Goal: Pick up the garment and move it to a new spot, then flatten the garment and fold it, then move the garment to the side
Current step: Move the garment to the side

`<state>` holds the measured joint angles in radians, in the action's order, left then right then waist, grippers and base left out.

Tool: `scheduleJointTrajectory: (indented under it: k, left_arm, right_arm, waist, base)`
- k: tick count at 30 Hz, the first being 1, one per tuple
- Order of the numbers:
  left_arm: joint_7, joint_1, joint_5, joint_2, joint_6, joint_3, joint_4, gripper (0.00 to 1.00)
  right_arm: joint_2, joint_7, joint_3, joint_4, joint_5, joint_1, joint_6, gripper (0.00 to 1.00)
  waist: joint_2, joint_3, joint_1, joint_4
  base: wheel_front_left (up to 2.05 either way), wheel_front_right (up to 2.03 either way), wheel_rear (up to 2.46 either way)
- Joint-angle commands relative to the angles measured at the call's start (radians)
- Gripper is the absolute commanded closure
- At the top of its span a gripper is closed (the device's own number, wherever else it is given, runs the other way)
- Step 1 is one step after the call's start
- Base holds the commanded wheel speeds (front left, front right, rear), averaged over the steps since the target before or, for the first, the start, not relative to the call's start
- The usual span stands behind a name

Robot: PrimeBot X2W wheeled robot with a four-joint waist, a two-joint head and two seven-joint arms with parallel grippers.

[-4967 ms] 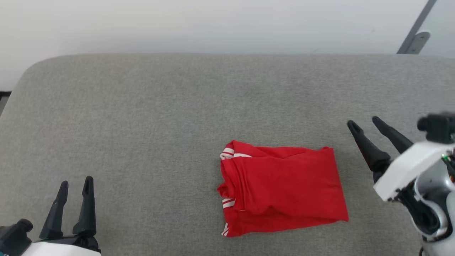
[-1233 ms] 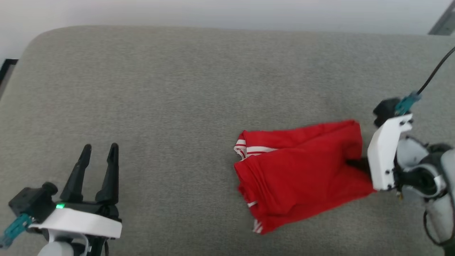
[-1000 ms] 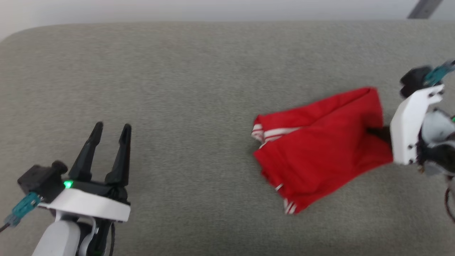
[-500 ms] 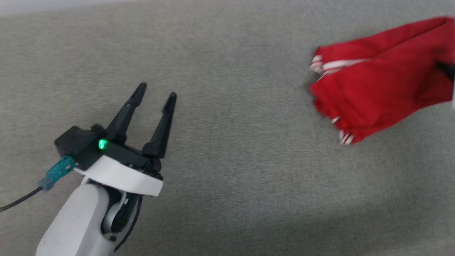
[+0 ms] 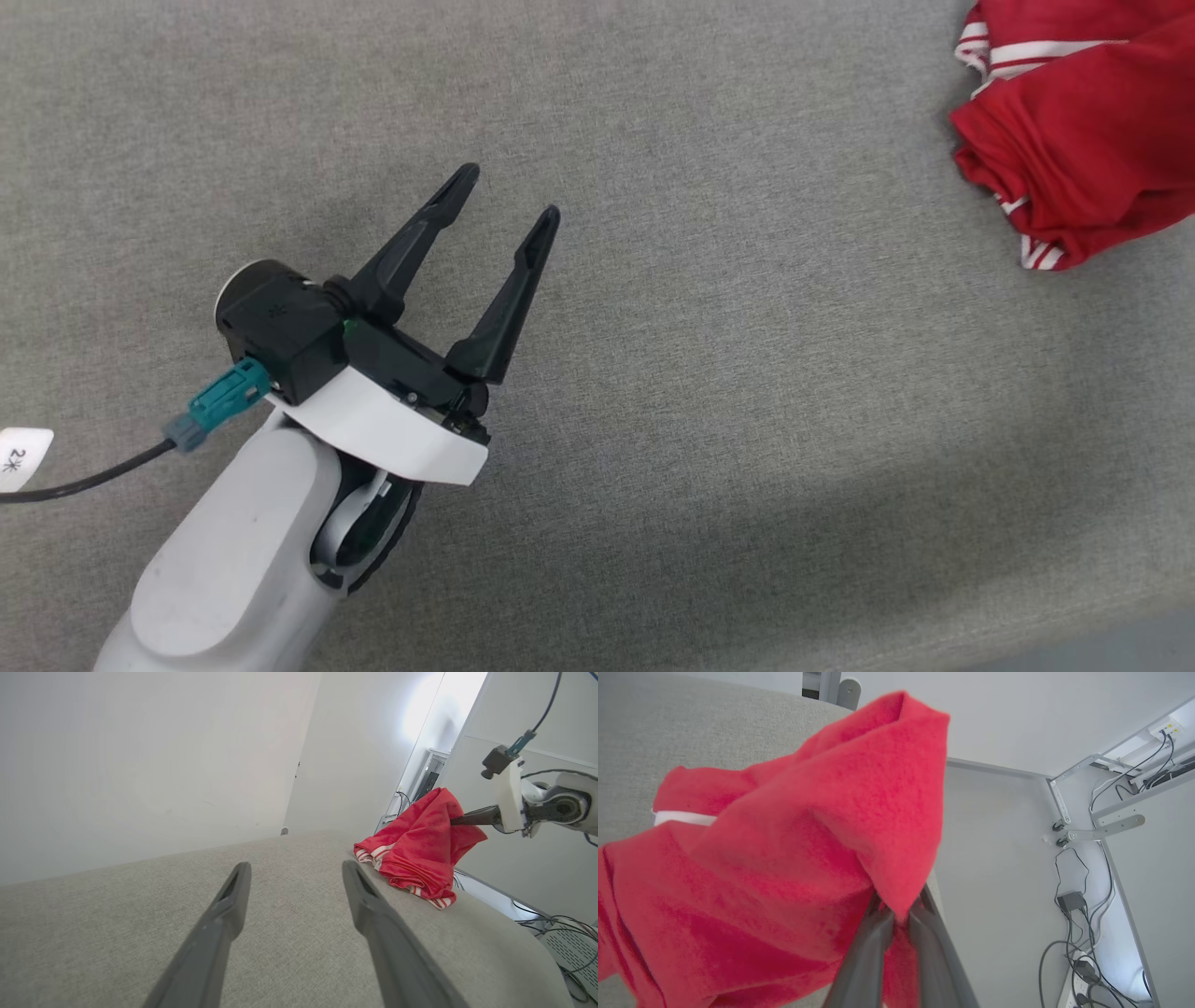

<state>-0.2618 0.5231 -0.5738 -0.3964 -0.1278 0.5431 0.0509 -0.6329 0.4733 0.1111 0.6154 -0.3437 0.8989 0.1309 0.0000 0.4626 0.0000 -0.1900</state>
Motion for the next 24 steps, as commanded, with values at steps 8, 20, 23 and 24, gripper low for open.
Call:
scheduleJointTrajectory:
  k: [8, 20, 23, 24]
  left_arm:
    - [-0.004, 0.057, -0.009, -0.011, -0.003, 0.026, -0.001, 0.00]
    - [-0.004, 0.023, -0.025, -0.021, -0.003, -0.032, -0.008, 0.00]
    - [-0.004, 0.015, -0.030, -0.023, -0.003, -0.042, -0.008, 0.00]
    - [-0.004, 0.009, -0.037, -0.023, -0.003, -0.050, -0.008, 0.00]
  right_arm:
    - [0.064, -0.161, -0.067, 0.179, 0.176, 0.066, 0.000, 1.00]
    - [0.134, -0.247, -0.215, 0.380, 0.313, 0.163, 0.000, 0.00]
    - [0.140, -0.263, -0.227, 0.386, 0.318, 0.174, 0.000, 0.00]
    - [0.141, -0.268, -0.234, 0.389, 0.320, 0.179, 0.000, 0.00]
  waist:
    - [0.0000, 0.038, 0.0000, 0.018]
    - [0.0000, 0.031, 0.0000, 0.044]
    - [0.0000, 0.020, 0.0000, 0.044]
    - [0.0000, 0.014, 0.0000, 0.044]
  base:
    - [0.00, 0.00, 0.00]
    - [0.00, 0.00, 0.00]
    - [0.00, 0.00, 0.00]
    - [0.00, 0.00, 0.00]
